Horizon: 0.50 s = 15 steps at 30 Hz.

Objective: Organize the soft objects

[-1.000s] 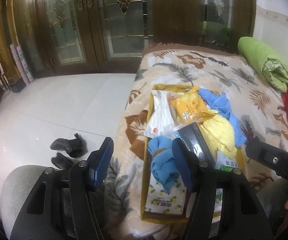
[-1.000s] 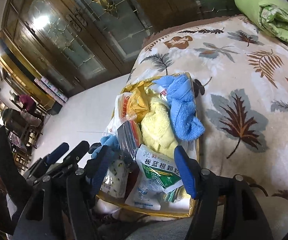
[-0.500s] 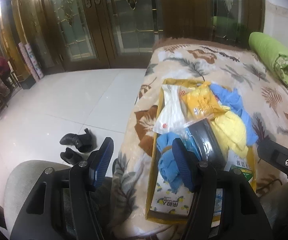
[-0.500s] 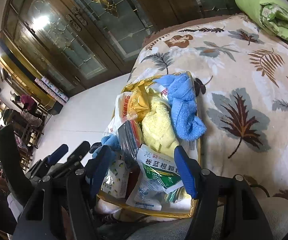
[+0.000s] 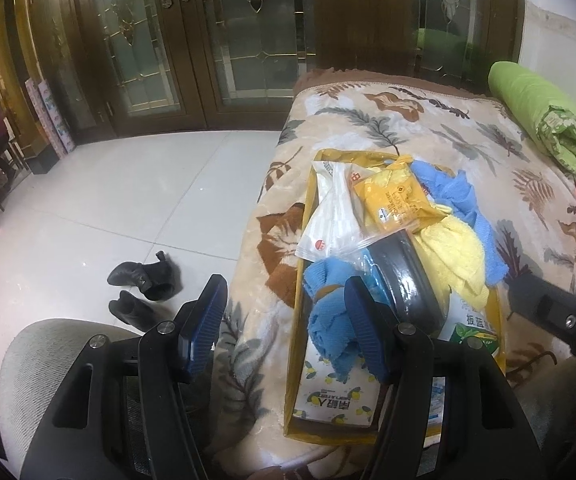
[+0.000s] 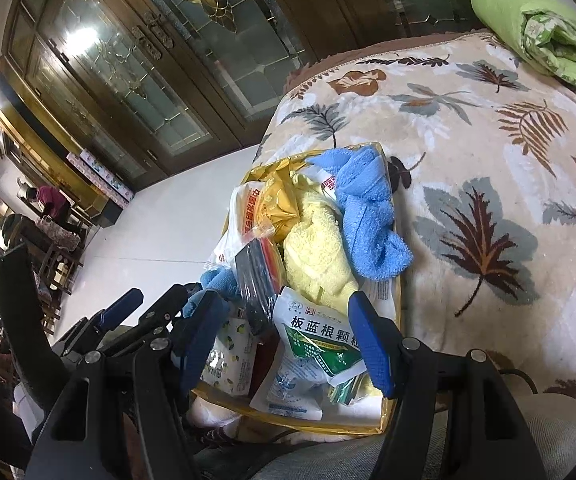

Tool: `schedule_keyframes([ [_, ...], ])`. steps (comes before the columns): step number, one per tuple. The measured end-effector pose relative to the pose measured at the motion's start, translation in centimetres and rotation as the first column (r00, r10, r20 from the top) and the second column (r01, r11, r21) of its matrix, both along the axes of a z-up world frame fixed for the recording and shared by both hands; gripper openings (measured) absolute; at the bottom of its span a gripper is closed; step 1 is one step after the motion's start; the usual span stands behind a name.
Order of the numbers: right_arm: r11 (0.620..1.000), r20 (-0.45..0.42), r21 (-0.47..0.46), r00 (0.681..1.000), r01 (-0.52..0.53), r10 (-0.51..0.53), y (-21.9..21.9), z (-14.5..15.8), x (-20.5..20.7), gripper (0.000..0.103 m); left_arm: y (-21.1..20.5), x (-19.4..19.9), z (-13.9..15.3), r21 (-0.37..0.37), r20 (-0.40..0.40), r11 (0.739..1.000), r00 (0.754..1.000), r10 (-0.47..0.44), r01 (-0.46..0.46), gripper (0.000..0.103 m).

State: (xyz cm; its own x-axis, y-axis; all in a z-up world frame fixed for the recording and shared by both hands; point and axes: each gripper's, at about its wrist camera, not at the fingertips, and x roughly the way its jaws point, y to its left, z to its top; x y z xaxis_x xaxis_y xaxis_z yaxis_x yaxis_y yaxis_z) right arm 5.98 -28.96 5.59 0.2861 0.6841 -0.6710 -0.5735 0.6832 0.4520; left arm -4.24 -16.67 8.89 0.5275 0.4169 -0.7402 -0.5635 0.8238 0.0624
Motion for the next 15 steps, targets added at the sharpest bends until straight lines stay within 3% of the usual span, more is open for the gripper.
schedule_keyframes([
  [11, 0.998, 0.005, 0.06, 1.0, 0.011, -0.011, -1.2, 0.2, 0.0, 0.066, 0.2, 0.0, -0.1, 0.027, 0.018, 0.999, 1.0, 0.024, -0.025, 0.062],
  [15, 0.997, -0.011, 0.057, 0.999, 0.042, -0.042, -1.4, 0.1, 0.1, 0.071, 0.3, 0.0, 0.1, 0.008, 0.027, 1.0, 0.999, 0.017, -0.018, 0.062],
])
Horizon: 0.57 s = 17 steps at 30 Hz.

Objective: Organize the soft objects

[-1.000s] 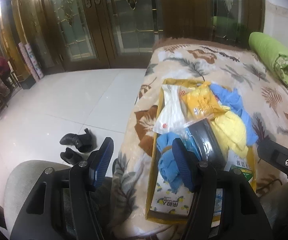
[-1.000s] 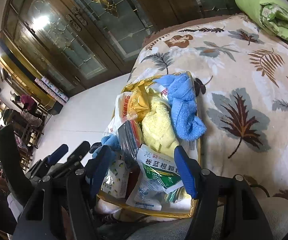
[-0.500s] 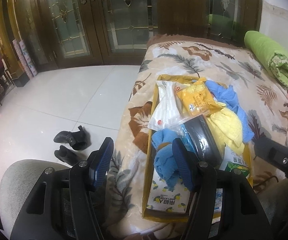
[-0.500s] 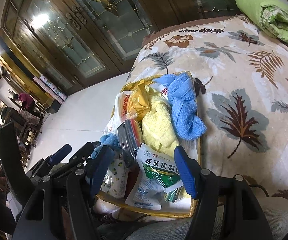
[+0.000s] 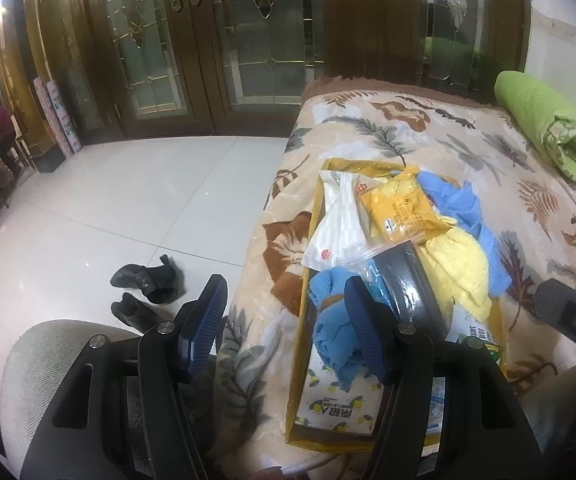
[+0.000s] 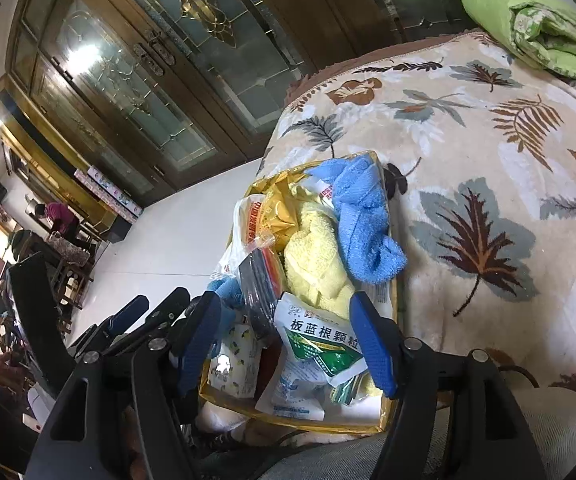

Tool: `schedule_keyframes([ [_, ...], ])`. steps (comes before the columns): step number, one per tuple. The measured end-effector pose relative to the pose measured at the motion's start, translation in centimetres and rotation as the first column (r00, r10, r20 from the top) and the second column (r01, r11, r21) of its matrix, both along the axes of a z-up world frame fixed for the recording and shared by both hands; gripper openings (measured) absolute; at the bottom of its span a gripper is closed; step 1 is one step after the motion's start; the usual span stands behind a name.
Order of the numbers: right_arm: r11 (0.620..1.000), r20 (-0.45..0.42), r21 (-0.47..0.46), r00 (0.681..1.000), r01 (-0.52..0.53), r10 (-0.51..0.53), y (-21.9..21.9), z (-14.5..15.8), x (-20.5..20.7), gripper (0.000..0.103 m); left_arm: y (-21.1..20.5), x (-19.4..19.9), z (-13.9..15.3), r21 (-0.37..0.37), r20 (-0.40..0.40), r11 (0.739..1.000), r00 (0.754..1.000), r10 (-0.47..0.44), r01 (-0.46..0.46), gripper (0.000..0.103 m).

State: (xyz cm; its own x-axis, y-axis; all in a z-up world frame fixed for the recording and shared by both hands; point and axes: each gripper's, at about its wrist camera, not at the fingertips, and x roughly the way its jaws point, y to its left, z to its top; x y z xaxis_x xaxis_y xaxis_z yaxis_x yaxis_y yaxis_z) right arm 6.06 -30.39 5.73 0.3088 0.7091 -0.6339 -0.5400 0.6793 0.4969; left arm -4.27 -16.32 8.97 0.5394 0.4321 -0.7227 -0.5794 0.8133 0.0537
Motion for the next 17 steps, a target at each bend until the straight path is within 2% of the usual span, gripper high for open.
schedule_keyframes([
  [2, 1.0, -0.007, 0.0, 1.0, 0.011, -0.011, 0.2, 0.0, 0.0, 0.072, 0.0, -0.1, 0.0, -0.006, 0.001, 1.0, 1.0, -0.018, 0.018, 0.062],
  [6, 0.999, 0.017, -0.036, 0.999, -0.032, 0.033, 1.5, 0.3, -0.4, 0.072, 0.4, -0.3, -0.1, -0.033, 0.008, 0.999, 0.999, -0.041, 0.042, 0.062],
  [12, 0.989, 0.14, -0.121, 0.985, -0.08, 0.097, 3.0, 1.2, -2.7, 0.072, 0.9, -0.6, 0.1, -0.077, 0.03, 0.995, 0.998, -0.061, 0.063, 0.062],
  [17, 0.983, 0.176, -0.156, 0.977, -0.091, 0.119, 3.7, 1.2, -3.3, 0.072, 0.8, -0.8, 0.4, -0.069, 0.045, 0.995, 0.997, -0.069, 0.072, 0.062],
])
